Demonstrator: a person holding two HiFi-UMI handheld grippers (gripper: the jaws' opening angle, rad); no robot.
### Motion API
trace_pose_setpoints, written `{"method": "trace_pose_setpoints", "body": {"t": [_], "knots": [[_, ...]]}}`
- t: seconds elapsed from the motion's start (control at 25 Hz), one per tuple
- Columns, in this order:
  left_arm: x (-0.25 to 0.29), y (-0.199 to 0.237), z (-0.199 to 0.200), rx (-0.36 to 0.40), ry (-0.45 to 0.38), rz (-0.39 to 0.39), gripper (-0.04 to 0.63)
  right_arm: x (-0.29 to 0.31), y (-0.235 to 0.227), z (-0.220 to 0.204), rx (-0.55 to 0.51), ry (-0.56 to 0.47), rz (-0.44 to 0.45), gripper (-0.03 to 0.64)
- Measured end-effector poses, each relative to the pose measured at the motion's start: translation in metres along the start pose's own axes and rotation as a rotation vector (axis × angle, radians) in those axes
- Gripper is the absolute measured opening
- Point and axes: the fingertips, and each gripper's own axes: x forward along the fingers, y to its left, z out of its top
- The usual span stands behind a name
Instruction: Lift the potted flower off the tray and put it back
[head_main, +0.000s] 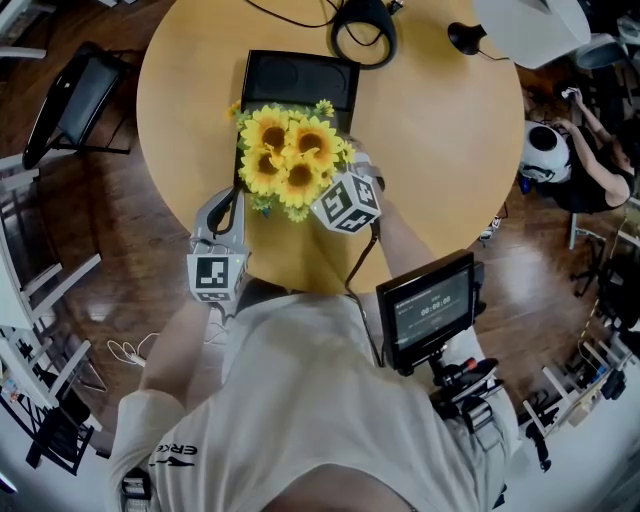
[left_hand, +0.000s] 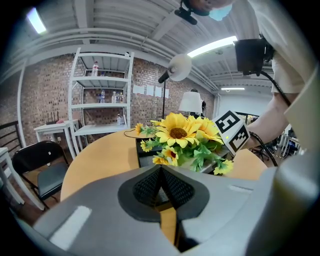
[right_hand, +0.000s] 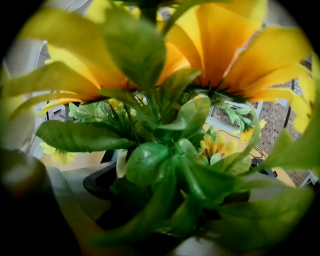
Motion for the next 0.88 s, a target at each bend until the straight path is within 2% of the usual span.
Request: {"method": "trace_pose_setpoints", "body": {"t": [0.64,0.88], "knots": [[0.008,0.002,0.006,0.020,-0.017,-0.032,0.002,-0.023,-0.018,0.009,0.110,-0.091,-0.138,0.525],[0.017,-0.010,0.024,0.046,-0.053,-0.082,0.002,-0.053,-0.034,0.012,0.169,-0.112,-0.249,0.525]]}}
